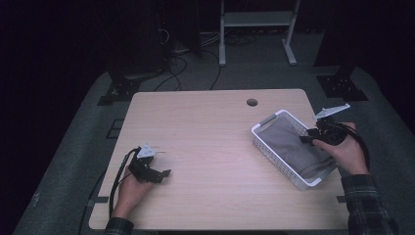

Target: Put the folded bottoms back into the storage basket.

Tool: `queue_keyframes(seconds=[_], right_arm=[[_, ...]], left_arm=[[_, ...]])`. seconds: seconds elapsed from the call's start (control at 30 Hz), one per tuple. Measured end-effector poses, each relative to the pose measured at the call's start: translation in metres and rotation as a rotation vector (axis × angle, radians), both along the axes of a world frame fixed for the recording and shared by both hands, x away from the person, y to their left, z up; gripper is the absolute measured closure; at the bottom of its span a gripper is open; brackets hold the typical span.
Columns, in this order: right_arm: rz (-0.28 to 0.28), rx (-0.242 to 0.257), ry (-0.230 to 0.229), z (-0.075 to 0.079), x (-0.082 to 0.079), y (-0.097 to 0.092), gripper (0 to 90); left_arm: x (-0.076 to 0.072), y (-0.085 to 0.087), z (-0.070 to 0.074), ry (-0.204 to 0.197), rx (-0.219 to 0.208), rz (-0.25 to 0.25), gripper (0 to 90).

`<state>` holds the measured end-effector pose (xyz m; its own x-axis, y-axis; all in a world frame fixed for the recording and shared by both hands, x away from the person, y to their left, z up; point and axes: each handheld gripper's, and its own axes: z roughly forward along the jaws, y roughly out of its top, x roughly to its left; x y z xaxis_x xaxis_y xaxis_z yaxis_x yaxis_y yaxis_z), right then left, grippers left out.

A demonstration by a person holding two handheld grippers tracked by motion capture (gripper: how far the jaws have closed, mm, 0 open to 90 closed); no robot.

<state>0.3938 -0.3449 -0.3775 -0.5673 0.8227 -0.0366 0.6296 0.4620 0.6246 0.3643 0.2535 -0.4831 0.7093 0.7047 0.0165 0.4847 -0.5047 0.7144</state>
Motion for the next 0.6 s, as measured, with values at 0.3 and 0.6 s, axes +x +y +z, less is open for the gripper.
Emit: queue_keyframes(seconds=[0.3, 0.6], right_arm=[[-0.139, -0.036, -0.007, 0.001, -0.001, -0.031, 89.3], [-0.203, -0.056, 0.033, -0.011, 0.001, -0.051, 89.3]], left_arm=[[0.000, 0.000, 0.000, 0.000, 0.000, 0.000, 0.0], [0.000, 0.000, 0.000, 0.000, 0.000, 0.000, 0.0]])
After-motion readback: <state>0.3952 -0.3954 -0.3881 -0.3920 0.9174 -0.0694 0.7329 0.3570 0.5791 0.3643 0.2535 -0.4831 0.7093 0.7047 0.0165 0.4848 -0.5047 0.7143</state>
